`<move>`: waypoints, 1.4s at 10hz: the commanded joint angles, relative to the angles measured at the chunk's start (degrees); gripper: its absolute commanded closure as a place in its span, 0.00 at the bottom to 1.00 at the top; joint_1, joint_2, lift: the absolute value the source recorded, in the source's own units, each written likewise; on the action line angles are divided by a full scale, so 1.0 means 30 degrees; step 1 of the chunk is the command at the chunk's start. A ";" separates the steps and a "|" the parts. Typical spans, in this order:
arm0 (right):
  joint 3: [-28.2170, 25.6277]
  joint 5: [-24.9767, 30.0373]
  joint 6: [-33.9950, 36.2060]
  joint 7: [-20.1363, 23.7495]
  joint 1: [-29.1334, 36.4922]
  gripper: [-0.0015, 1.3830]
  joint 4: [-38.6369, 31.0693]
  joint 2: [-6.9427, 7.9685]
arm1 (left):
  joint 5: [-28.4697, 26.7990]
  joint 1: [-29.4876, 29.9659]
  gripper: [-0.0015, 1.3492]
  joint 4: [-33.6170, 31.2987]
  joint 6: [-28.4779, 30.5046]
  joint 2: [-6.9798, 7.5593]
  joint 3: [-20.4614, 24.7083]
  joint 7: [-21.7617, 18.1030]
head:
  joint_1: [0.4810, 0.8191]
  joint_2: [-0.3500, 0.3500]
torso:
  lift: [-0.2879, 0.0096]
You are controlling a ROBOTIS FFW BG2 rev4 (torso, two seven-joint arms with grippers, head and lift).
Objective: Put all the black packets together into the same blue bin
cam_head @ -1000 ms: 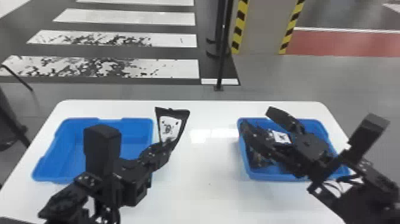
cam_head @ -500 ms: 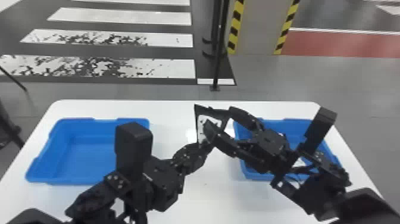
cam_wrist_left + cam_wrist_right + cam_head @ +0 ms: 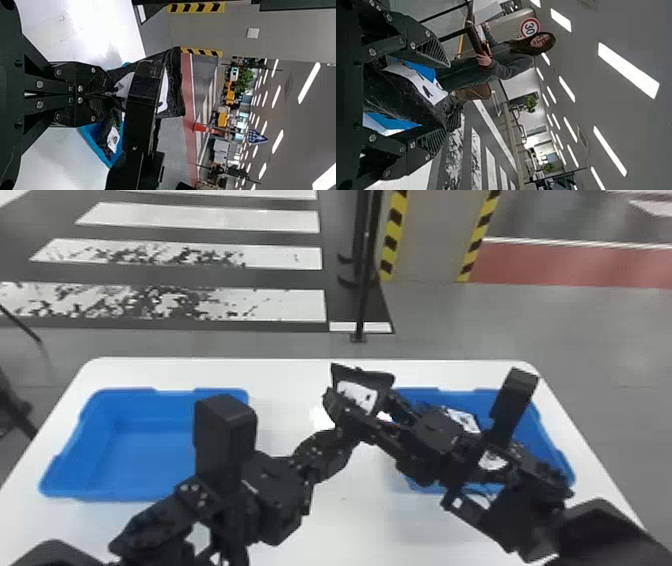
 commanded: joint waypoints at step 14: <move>-0.9693 0.5558 -0.1840 -0.1371 0.1360 0.83 0.2191 0.0744 | -0.0129 0.1957 0.08 0.0891 -0.3755 -0.0911 0.2979 -0.0147 | 0.63 0.12 | 0.60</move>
